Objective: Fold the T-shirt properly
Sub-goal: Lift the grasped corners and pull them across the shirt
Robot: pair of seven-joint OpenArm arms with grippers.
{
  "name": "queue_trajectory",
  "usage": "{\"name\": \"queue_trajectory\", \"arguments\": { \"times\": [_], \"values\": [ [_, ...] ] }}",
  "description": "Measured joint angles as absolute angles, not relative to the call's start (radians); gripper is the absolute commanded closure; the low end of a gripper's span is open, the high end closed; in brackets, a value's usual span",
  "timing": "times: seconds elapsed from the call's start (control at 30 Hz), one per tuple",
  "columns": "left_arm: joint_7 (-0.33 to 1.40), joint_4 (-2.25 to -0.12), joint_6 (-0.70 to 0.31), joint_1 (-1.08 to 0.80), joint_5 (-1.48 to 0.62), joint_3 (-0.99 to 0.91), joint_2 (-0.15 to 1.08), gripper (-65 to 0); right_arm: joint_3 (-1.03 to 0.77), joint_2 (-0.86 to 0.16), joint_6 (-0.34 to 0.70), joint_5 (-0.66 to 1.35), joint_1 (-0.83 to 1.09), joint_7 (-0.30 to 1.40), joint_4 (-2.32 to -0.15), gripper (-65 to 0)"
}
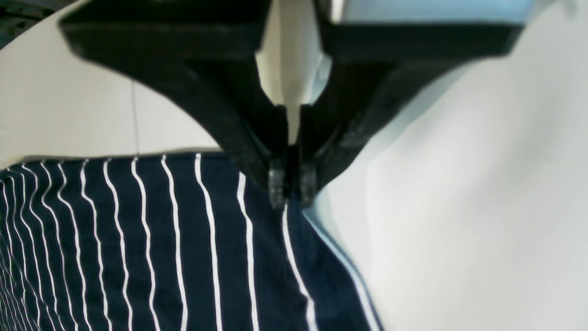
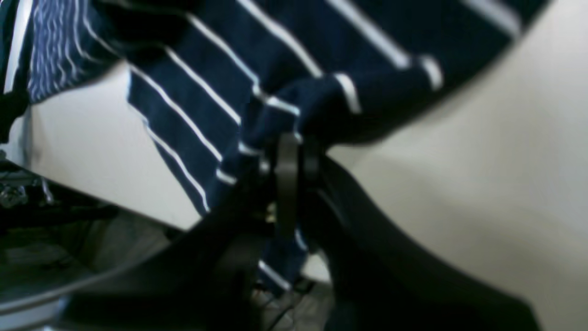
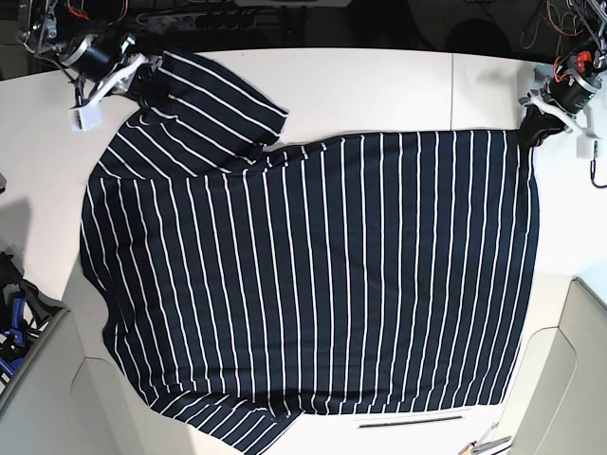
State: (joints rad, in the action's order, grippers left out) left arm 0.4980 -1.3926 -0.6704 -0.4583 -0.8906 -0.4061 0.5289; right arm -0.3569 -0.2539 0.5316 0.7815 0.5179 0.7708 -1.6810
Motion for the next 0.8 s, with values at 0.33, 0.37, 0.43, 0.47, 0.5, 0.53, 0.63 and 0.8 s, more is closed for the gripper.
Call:
{"name": "queue_trajectory", "arguments": {
  "times": [0.33, 0.37, 0.43, 0.47, 0.5, 0.53, 0.63, 0.8],
  "values": [
    [0.532, -1.401, -0.682, -0.416, -0.886, -0.439, 0.526, 0.0, -0.361, -0.252, 0.555, 0.842, 0.521, 0.841, -1.684, 0.0],
    [0.533, -1.406, -0.682, -0.416, -0.886, -0.450, 0.526, 0.0, -0.366, -0.252, 0.562, 0.858, 0.521, 0.856, -1.687, 0.0],
    [0.535, -1.428, -0.683, -0.415, -0.886, -0.474, 0.526, 0.0, -0.383, -0.252, 0.566, 0.902, 0.522, 0.875, -1.703, 0.0],
    [0.535, -1.441, -0.683, -0.415, -0.888, -0.486, 0.526, 0.0, -0.394, -0.252, 0.569, 0.917, 0.523, 0.878, -1.718, 0.0],
    [0.532, -1.452, -0.683, -0.414, -0.889, -0.497, 0.526, 0.0, -0.407, -0.252, 0.573, 0.928, 0.523, 0.878, -1.733, 0.0],
    [0.531, -1.459, -0.683, -0.414, -0.890, -0.506, 0.527, 0.0, -0.421, -0.252, 0.573, 0.935, 0.522, 0.879, -1.751, 0.0],
    [0.532, -1.470, -0.683, -0.415, -0.887, -0.511, 0.526, 0.0, -0.463, -0.251, 0.574, 0.946, 0.522, 0.880, -1.814, 0.0],
    [0.535, -1.471, -0.685, -0.377, -0.880, -0.510, 0.526, 0.0, -0.509, -0.218, 0.577, 0.918, 0.449, 0.885, -1.854, 0.0]
  ]
}}
